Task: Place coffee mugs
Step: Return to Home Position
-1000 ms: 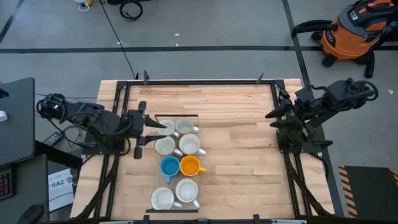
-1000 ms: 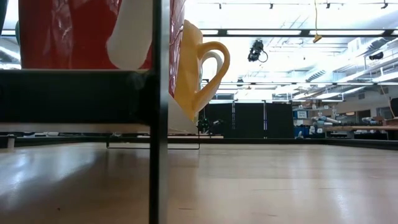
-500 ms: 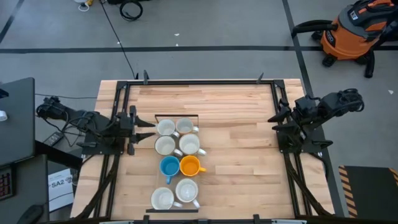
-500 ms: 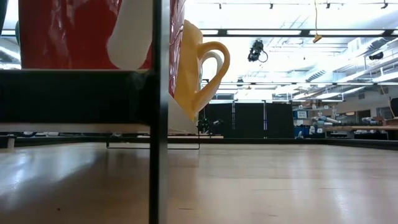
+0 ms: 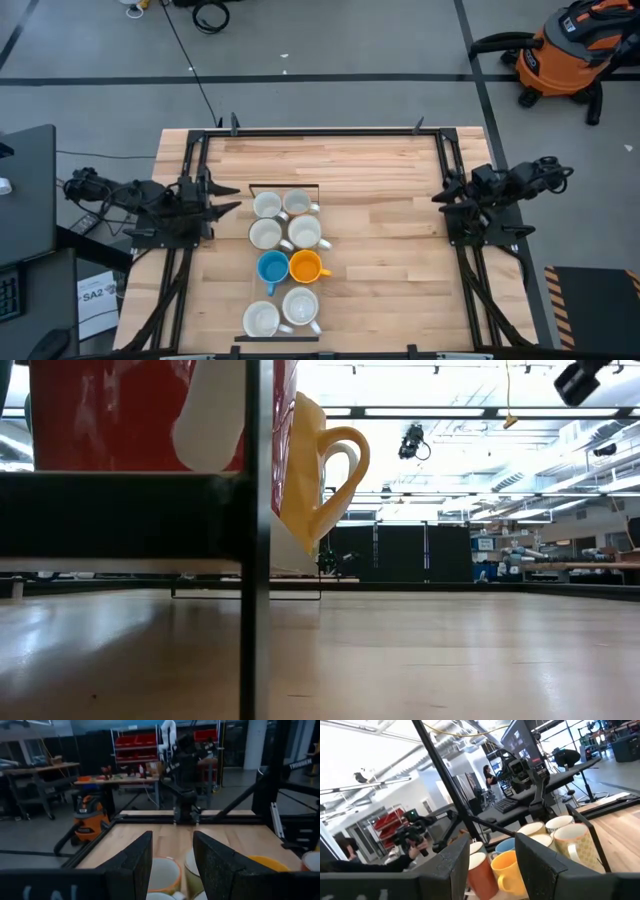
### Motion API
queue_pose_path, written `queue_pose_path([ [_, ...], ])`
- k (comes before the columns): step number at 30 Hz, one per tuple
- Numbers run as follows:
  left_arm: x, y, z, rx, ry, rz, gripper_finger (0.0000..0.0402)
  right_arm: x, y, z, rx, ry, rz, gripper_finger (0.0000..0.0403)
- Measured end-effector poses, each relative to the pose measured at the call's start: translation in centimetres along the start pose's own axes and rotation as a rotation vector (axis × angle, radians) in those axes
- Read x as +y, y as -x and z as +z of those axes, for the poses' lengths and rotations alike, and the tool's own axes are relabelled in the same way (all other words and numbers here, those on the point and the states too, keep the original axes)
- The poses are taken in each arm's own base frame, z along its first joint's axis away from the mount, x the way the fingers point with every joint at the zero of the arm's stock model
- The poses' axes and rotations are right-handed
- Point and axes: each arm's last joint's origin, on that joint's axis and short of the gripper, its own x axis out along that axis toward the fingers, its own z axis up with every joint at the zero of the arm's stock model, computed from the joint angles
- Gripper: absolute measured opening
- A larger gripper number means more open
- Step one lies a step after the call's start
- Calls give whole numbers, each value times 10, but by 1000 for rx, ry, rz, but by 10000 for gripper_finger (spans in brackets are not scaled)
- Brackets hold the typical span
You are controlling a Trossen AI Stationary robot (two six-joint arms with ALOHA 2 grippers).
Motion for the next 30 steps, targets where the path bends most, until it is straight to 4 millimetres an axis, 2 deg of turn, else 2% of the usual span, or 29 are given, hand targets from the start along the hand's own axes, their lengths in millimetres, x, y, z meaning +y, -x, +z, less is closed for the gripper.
queue_pose_path([
  [4, 4, 5, -11, -22, 9, 22, 149, -6, 5, -10, -12, -1, 4, 163],
  [12, 10, 13, -35, -67, 38, 47, 149, -12, -1, -27, 26, 13, -44, 163],
  [19, 10, 16, -60, -127, 63, 53, 149, -17, -8, -41, -10, 11, -64, 163],
  [28, 8, 8, -92, -170, 54, 96, 149, -32, -19, -80, -36, 11, -85, 163],
  [30, 9, 7, -92, -168, 56, 107, 149, -37, -21, -88, -53, 11, -95, 163],
])
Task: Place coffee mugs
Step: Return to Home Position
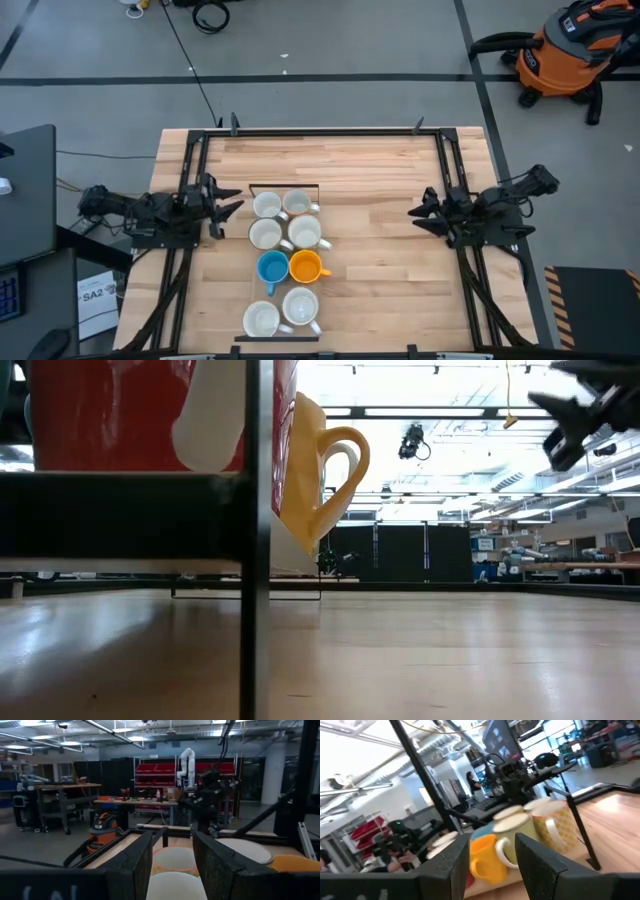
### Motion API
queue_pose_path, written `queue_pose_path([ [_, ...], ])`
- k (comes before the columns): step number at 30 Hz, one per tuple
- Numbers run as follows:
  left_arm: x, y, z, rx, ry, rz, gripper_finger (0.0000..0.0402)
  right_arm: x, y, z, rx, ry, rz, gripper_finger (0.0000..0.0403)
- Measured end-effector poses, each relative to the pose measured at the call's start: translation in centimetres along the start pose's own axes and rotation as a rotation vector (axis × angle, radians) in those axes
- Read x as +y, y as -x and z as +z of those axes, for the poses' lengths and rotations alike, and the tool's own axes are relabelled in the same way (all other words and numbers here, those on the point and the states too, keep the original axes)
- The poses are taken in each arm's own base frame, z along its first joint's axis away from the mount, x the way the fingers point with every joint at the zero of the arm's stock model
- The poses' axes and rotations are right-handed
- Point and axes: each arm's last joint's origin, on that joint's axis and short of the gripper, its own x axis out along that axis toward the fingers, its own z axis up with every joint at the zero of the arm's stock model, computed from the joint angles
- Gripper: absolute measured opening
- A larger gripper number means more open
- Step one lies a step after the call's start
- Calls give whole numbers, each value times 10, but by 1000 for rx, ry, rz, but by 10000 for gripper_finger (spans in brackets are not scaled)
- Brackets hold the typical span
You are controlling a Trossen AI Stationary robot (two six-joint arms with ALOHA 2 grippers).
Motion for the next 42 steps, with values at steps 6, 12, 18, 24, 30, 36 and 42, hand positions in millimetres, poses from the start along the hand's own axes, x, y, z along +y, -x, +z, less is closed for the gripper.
queue_pose_path([
  [6, 3, -2, 0, -10, -4, -11, 149, -14, -3, -14, 14, 28, -90, 163],
  [12, 5, -3, 0, -12, -11, 2, 149, -23, -5, -11, 9, 136, -111, 163],
  [18, 6, -3, -1, -7, -4, 11, 149, -35, -5, -9, 39, 255, -156, 163],
  [24, 6, -3, -5, 37, -12, 8, 149, -45, -4, -12, 106, 287, -199, 163],
  [30, 6, -2, -13, 117, 4, 6, 149, -50, -3, -12, 121, 322, -223, 163],
  [36, 4, -2, -16, 138, -18, -49, 149, -51, -4, -12, 129, 334, -232, 163],
  [42, 2, -2, -17, 147, -66, -131, 149, -51, -4, -12, 129, 332, -232, 163],
])
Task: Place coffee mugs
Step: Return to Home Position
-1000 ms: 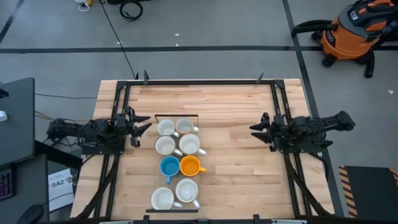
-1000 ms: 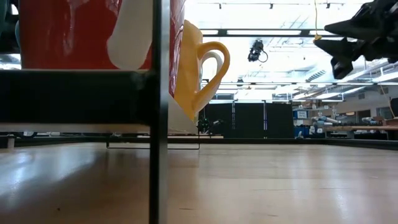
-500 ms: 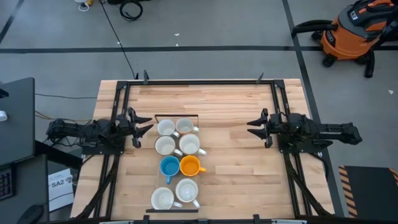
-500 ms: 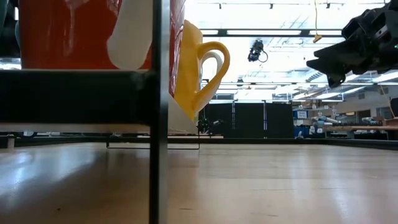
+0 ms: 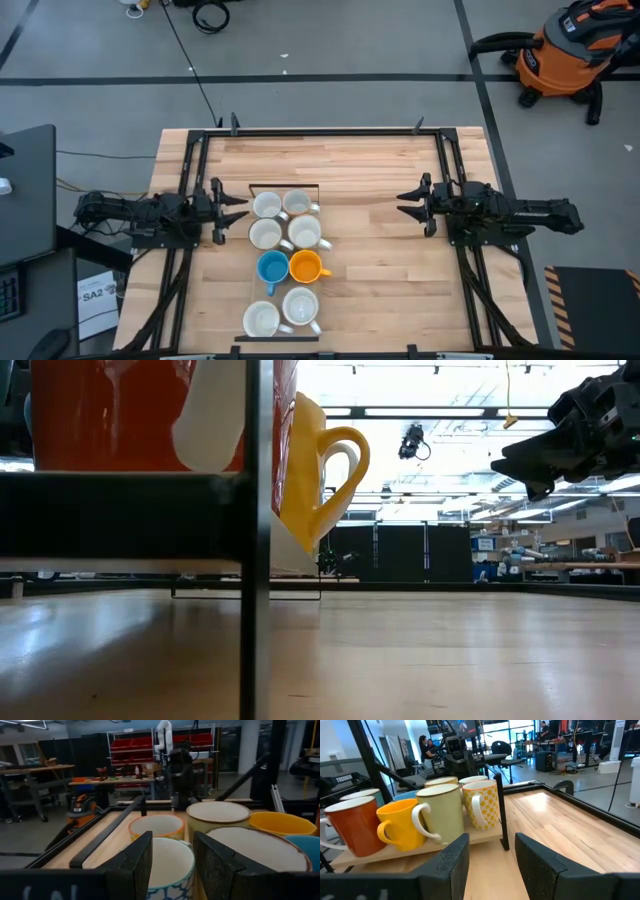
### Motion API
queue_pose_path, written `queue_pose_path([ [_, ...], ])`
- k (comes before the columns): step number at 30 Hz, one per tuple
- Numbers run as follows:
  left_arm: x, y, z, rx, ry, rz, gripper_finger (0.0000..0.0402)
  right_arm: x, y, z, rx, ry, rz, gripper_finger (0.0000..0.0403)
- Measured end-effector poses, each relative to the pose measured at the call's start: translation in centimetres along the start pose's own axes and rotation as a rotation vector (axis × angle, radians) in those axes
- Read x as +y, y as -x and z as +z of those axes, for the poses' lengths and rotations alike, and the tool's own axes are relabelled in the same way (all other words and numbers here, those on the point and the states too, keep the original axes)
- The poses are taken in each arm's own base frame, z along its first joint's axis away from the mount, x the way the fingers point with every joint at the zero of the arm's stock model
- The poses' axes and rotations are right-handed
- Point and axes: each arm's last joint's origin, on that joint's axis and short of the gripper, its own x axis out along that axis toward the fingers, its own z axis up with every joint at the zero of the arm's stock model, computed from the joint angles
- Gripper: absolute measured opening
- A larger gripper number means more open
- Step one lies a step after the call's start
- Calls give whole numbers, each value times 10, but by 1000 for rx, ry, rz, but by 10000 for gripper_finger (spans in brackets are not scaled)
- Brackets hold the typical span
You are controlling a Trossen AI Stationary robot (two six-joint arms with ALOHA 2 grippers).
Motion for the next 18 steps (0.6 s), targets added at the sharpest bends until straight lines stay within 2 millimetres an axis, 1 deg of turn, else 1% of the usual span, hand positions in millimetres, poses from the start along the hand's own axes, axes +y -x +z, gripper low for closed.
queue_pose_path([
  [18, 0, 0, 4, -44, 19, 7, 149, 0, 0, 1, -6, -1, 0, 163],
])
